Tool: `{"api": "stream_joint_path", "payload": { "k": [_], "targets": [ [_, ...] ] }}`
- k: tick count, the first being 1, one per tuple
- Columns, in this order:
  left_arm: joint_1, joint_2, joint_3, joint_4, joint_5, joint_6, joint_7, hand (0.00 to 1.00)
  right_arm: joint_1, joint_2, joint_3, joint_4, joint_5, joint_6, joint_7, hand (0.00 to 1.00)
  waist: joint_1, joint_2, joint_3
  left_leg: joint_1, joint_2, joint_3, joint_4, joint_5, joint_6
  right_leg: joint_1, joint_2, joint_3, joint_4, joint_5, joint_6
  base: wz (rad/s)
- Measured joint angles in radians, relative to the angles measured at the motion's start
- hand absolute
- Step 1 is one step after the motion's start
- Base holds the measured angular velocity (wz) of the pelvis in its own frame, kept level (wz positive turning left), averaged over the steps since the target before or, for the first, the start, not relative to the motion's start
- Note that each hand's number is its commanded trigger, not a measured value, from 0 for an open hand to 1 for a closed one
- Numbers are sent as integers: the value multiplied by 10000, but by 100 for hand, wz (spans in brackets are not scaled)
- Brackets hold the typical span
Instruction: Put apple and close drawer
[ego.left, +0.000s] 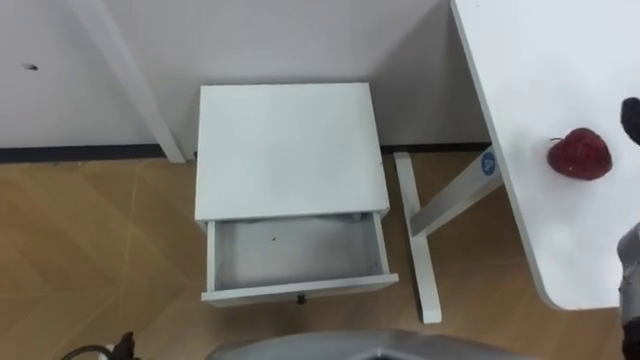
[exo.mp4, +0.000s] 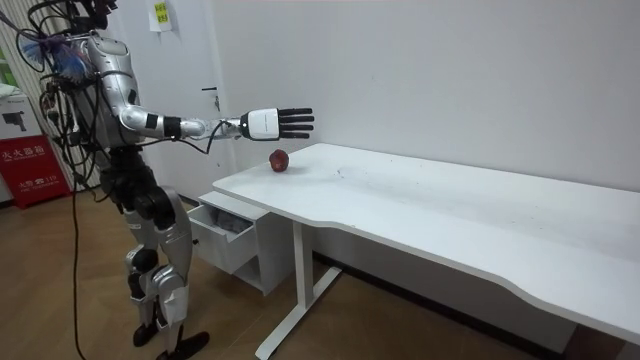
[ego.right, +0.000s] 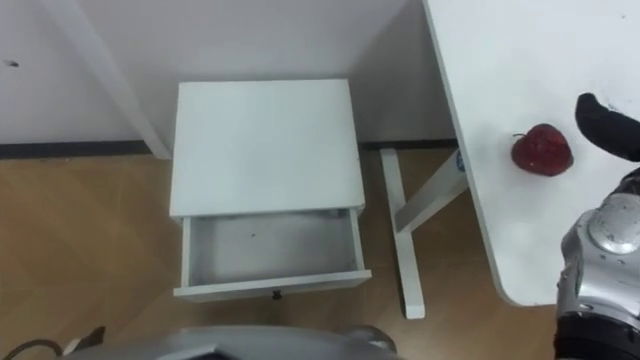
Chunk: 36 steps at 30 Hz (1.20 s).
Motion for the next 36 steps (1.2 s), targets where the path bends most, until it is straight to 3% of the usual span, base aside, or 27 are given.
{"api": "stream_joint_path", "payload": {
  "k": [4, 10, 15, 22, 36],
  "targets": [
    [108, -1, -28, -9, 42, -1, -31, 0, 2, -5, 393, -1, -45, 0, 430, 0, 35, 83, 28, 28, 11, 1, 7, 0, 0, 112, -1, -37, -1, 0, 0, 1],
    [331, 2, -22, -4, 99, -10, -34, 0, 1, -6, 404, 1, -61, 0, 1393, 0, 37, 247, 9, 72, 18, -22, -7, 0, -1, 149, 3, -58, -4, 0, 0, 1],
    [330, 4, -12, -5, 90, -10, -126, 0, 0, -6, 403, 8, -294, 0, 2066, 0, 11, 185, 20, 122, 9, -27, -4, 0, -1, 145, -6, -58, -3, 0, 0, 0],
    [356, 49, -26, 78, 2, -9, -190, 0, 4, -7, 700, 487, -1033, 101, 2689, 0, 21, -61, 26, 189, 22, -23, 26, 0, 0, 281, -4, -61, -6, 0, -1, 0],
    [268, 105, -14, 653, 74, -9, -284, 0, 8, -8, 756, 1500, -1449, 204, 2854, 0, 159, -38, 13, 256, 21, -26, 22, -1, -1, 355, -9, -74, 4, 1, -2, 0]
  ]
}}
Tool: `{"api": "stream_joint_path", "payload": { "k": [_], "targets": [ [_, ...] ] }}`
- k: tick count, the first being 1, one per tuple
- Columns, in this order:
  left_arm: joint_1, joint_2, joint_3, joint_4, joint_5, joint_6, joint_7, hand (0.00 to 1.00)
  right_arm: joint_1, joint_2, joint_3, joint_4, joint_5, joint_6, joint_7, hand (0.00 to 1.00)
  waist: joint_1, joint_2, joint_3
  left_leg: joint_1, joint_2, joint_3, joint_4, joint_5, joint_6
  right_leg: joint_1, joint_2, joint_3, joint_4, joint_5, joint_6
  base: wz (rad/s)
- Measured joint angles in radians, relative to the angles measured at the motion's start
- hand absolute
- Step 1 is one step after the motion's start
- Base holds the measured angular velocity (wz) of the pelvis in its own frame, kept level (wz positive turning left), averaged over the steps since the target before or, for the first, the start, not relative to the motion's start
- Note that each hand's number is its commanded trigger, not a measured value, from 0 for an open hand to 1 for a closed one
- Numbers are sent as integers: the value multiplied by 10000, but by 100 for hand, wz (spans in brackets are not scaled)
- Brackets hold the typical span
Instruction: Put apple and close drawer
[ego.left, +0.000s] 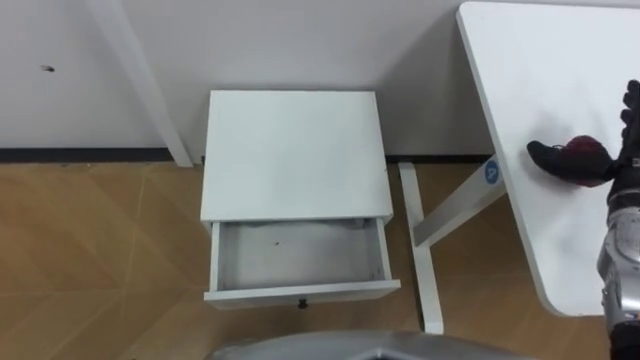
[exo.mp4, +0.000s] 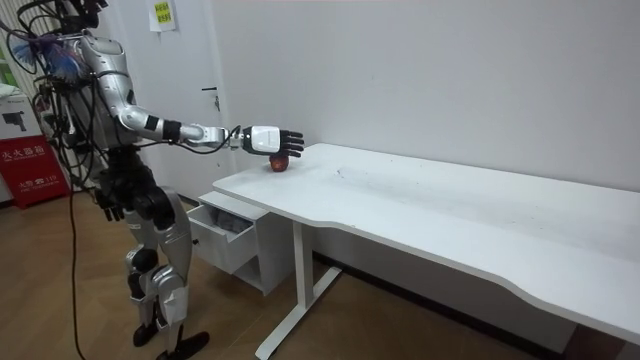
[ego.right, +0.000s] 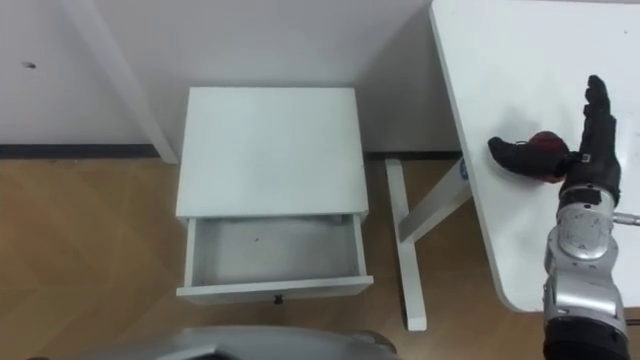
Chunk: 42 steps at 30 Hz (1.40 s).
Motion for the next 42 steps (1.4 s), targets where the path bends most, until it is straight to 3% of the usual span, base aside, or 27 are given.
{"api": "stream_joint_path", "payload": {
  "k": [7, 15, 16, 31, 42],
  "targets": [
    [26, 6, -7, 11, 4, 12, 5, 0, -8, 1, -1, 1186, -148, -11, 270, 0, 30, 36, -20, 42, -6, -2, -6, 0, 0, 56, -11, -56, -11, 0, 0, 0],
    [11, 8, -15, 1, 22, -8, -224, 0, 51, 8, 39, 1237, -314, -41, 314, 0, 12, 70, -66, 65, -1, -14, 3, -4, 0, 108, -7, -79, -7, 0, 0, 0],
    [8, 8, -15, 1, 22, -8, -240, 0, 72, 7, 43, 1237, -314, -56, 314, 100, 12, 85, -74, 71, -1, -14, 3, -4, 0, 106, -8, -86, -7, 0, 0, 0],
    [-11, 162, -318, -1, -3, -184, -359, 0, 90, -56, 157, 1244, -372, -341, -202, 100, -117, 98, -66, 58, 4, -60, -2, -4, -1, 127, -3, -147, -9, 0, 0, 0],
    [-119, 112, -545, 3, 32, -183, -287, 0, 54, -28, 1137, 214, -1690, -277, 389, 100, 97, 81, -34, 35, 3, -54, -22, -5, -2, 16, -7, -202, -5, 2, -3, 0]
  ]
}}
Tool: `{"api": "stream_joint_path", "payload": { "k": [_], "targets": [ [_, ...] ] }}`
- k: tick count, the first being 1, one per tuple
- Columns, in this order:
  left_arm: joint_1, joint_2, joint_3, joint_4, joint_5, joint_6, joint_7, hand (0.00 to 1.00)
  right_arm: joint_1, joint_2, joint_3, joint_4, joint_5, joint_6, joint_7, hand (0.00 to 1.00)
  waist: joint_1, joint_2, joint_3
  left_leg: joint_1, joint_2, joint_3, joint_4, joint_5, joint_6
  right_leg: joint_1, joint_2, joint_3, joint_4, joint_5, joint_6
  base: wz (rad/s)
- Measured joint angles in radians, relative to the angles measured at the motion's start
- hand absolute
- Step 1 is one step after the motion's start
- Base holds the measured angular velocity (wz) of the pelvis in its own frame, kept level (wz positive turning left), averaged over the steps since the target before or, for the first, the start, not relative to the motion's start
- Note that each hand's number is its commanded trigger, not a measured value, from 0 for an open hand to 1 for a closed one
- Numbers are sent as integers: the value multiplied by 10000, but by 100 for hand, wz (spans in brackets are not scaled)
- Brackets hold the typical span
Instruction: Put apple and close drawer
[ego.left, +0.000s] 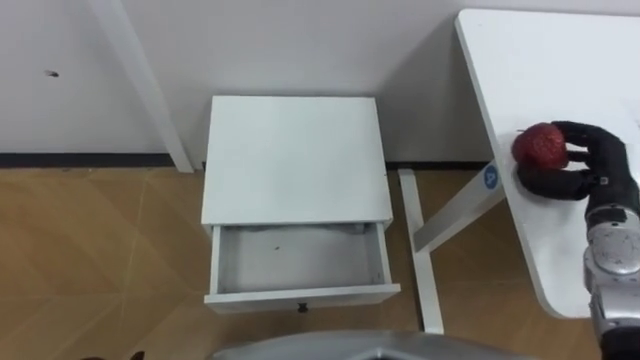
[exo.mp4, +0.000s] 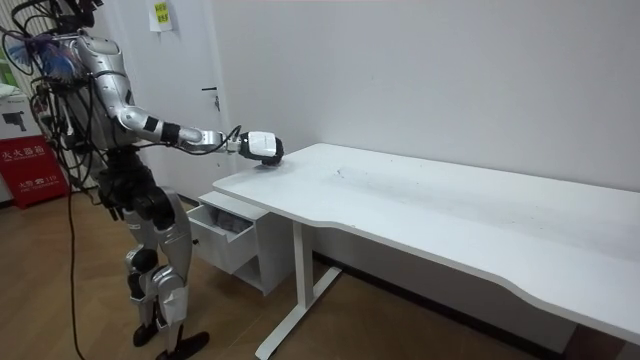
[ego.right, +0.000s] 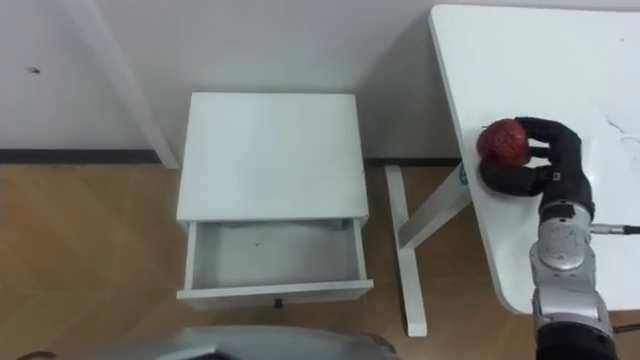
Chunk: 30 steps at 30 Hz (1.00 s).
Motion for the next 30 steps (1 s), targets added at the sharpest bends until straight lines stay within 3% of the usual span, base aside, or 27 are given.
{"api": "stream_joint_path", "payload": {
  "k": [6, 8, 19, 26, 30],
  "targets": [
    [-269, -3, -134, 1, -1, -6, 6, 0, -77, 120, 824, -961, -820, 52, 386, 100, 325, 85, 61, -142, -26, -27, 30, 3, 4, -107, -22, -12, -11, 2, -2, 1],
    [-384, 4, -223, 6, 2, -32, 23, 0, -84, 137, 1180, -1521, -928, 52, 611, 100, 351, 182, 114, -200, -53, -171, 31, 5, 8, -91, -44, -254, -24, 2, -1, 16],
    [-445, -9, -573, 0, 399, -23, 68, 0, -86, 341, 2661, -3278, -1799, 90, 2179, 100, 825, 217, 75, -309, -74, -514, 37, 7, 4, -40, -49, -596, -190, 2, -1, 10],
    [-447, -51, -943, -3, 401, 116, 63, 0, -26, 454, 3578, -3272, -2630, 673, 2998, 100, 902, 237, 87, -383, -84, -547, 35, 8, 4, -33, -55, -553, -189, 2, -1, 1],
    [-563, -89, -948, 15, 399, 132, 67, 0, -1, 476, 3901, -3254, -3345, 729, 3239, 100, 939, 196, 66, -400, -85, -539, 49, 8, 4, -33, -56, -573, -189, 2, -1, 0]
  ]
}}
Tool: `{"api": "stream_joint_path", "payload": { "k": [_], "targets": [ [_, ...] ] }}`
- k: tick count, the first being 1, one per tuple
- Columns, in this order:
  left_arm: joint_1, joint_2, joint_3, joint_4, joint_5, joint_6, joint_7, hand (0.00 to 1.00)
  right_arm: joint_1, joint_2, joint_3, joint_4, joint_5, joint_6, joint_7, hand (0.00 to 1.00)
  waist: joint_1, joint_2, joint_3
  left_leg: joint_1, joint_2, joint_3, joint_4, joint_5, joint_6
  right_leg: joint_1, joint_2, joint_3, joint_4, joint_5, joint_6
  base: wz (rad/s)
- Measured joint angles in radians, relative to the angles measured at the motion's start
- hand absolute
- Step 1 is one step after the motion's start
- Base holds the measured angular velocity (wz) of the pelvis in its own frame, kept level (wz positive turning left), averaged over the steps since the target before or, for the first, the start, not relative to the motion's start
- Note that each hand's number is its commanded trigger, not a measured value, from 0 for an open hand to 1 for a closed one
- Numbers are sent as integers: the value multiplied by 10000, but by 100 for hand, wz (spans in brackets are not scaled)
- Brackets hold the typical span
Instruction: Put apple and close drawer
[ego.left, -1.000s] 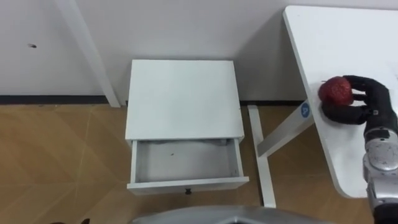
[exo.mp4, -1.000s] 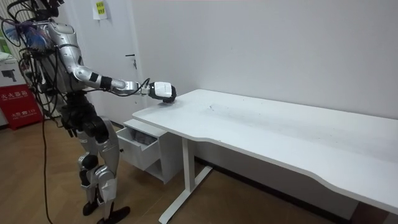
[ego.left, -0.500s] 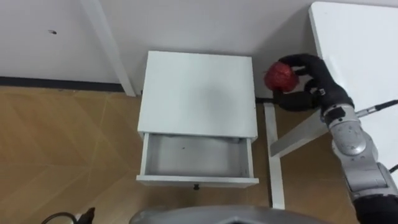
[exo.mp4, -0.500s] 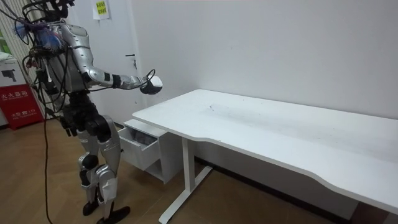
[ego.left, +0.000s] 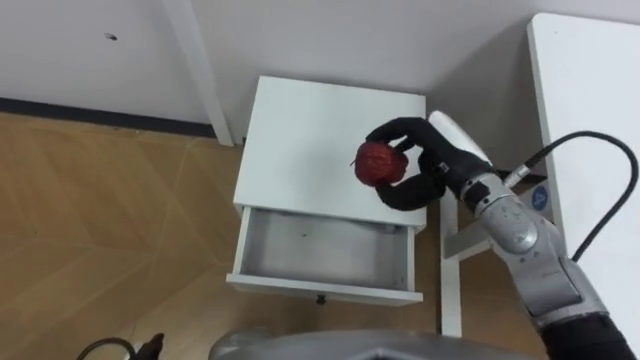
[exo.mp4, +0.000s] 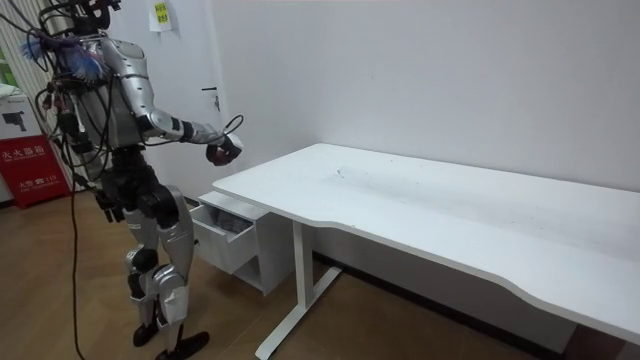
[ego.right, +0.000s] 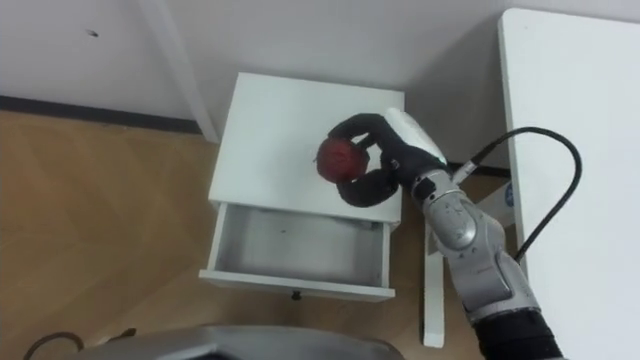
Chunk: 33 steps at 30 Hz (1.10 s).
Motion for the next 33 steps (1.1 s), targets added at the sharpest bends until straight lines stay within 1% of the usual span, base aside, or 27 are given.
{"api": "stream_joint_path", "payload": {
  "k": [3, 4, 5, 6, 10, 12, 14, 15, 16, 17, 23, 26, 28, 33],
  "targets": [
    [-153, -17, -10, -7, 0, 66, -2, 0, 92, 35, 17, 314, -323, 23, 180, 100, 69, -46, -29, -8, -2, -1, 18, 0, 0, 5, -3, 10, 0, 0, 0, 0],
    [-175, -17, -10, -9, -1, 65, -12, 0, 164, 32, 17, 358, -450, 133, 273, 100, 91, -66, -32, -11, -1, -1, 24, 0, 0, 5, -3, 14, 0, 0, 0, 0],
    [-178, -14, -9, -8, -1, 67, -69, 0, 235, 26, 16, 394, -542, 203, 297, 100, 92, -54, -17, -20, -1, -2, 41, 0, 0, 6, -5, -5, 0, 0, 0, 0],
    [-179, -13, -9, -8, -1, 67, -104, 0, 283, 20, 16, 407, -603, 224, 297, 100, 92, -56, -19, -23, 0, -2, 48, -1, 0, 7, -7, -8, 0, 0, 0, 0],
    [-207, -18, -9, -10, -8, 66, -184, 0, 422, 29, 17, 830, -847, 228, 309, 100, 118, -40, 8, -89, 7, -10, 130, -1, 0, -21, -10, -16, 0, 0, 0, 0],
    [-238, -16, -55, -10, -6, 60, -184, 0, 490, 15, 16, 949, -865, 235, 399, 100, 134, -35, 48, -105, 10, -9, 164, -2, 0, -25, -12, -30, 1, 0, 0, 0],
    [-249, -22, -194, -10, -1, 59, -187, 0, 642, 9, 17, 987, -883, 230, 573, 100, 140, -9, 69, -116, 13, -9, 175, -3, 1, -34, -10, -35, 7, 0, 0, 0],
    [-253, -24, -195, -11, -1, 59, -188, 0, 680, 9, 17, 1022, -894, 226, 594, 96, 141, -8, 70, -118, 14, -10, 175, -4, 1, -35, -9, -36, 7, 0, 0, 0],
    [-253, -23, -195, -18, -1, 58, -186, 0, 756, 9, 17, 1135, -926, 226, 617, 37, 155, -8, 67, -118, 18, -9, 177, -5, 1, -34, -6, -36, 11, 0, 0, 0],
    [-254, -29, -195, -17, -1, 59, -185, 0, 800, 10, 17, 1207, -1000, 263, 668, 0, 164, -6, 68, -121, 18, -9, 180, -5, 1, -36, -5, -29, 13, 0, -1, 0],
    [-301, -46, -195, -26, 1, 59, -161, 0, 887, 21, 19, 1207, -1229, 310, 711, 0, 164, 32, 60, -139, 14, -8, 236, -7, 4, -34, -9, -17, 16, 2, -4, 0],
    [-321, -46, -193, -33, 2, 53, -139, 0, 888, 22, 19, 1206, -1229, 310, 706, 0, 165, 61, 37, -137, 13, -8, 249, -7, 4, -28, -12, -15, 16, 2, -4, 0],
    [-322, -47, -200, -42, 1, 50, -128, 0, 889, 22, 19, 1207, -1224, 310, 706, 0, 161, 92, 50, -139, 14, -9, 255, -7, 4, -26, -12, -25, 16, 2, -4, 0],
    [-320, -47, -216, -89, 1, 50, -63, 0, 889, 22, 16, 1206, -1227, 310, 705, 0, 143, 99, 47, -174, 16, -28, 269, -7, 4, -21, -10, -58, 19, 9, -14, 0]
  ]
}}
